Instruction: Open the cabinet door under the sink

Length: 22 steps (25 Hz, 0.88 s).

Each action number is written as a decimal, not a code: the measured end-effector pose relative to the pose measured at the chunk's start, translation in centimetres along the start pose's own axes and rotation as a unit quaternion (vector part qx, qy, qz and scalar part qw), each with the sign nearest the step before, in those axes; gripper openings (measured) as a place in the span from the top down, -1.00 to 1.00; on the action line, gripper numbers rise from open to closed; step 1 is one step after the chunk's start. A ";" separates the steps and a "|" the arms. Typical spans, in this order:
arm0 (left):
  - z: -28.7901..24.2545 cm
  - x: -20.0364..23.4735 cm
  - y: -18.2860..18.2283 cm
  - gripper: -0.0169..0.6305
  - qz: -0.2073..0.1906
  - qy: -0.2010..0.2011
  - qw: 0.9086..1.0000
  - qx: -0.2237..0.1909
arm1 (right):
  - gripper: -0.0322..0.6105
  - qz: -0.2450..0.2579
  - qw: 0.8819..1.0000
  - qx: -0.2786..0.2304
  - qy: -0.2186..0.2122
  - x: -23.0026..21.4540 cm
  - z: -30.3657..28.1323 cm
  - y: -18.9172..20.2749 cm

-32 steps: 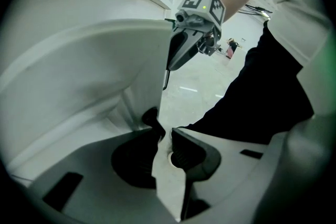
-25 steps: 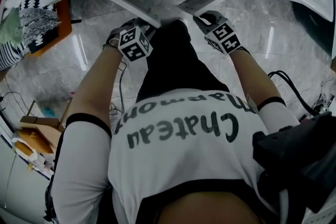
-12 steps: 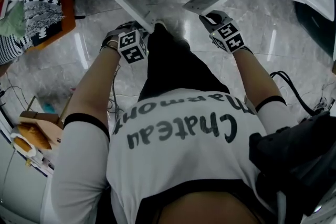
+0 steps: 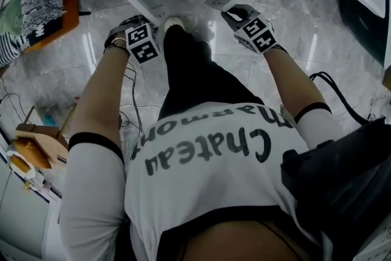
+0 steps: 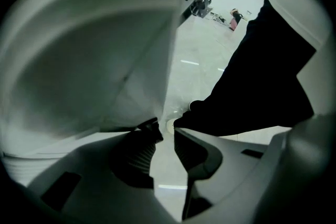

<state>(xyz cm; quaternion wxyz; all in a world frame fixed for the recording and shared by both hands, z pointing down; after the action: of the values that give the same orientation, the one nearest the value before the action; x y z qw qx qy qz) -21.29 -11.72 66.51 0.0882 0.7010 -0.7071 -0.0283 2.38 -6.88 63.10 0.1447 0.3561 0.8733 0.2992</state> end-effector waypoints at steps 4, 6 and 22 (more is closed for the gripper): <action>0.0 0.0 0.1 0.67 0.010 0.000 1.000 0.017 | 0.79 0.026 0.999 0.016 -0.014 0.7 0.7 0.8; 0.0 0.1 0.0 0.67 0.013 -0.008 1.000 0.017 | 0.79 0.039 0.999 0.028 -0.018 1.0 1.3 1.4; -0.1 -0.3 0.8 0.67 0.012 -0.039 0.999 0.028 | 0.76 0.077 0.993 0.093 -0.011 1.6 5.1 7.4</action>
<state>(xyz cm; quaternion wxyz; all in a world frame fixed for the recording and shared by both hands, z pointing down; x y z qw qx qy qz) -22.08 -11.39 66.76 0.0407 0.6932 -0.7187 -0.0346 7.54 0.60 63.67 0.0970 0.4376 0.8657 0.2229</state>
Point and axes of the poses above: the fingertips, and each gripper's own axes: z backward along the fingers, x to its left, y out of its underside, the point moved 4 cm from there along z, backward along the fingers, and after that the axes turned 13 degrees about z, right-handed, at the moved point
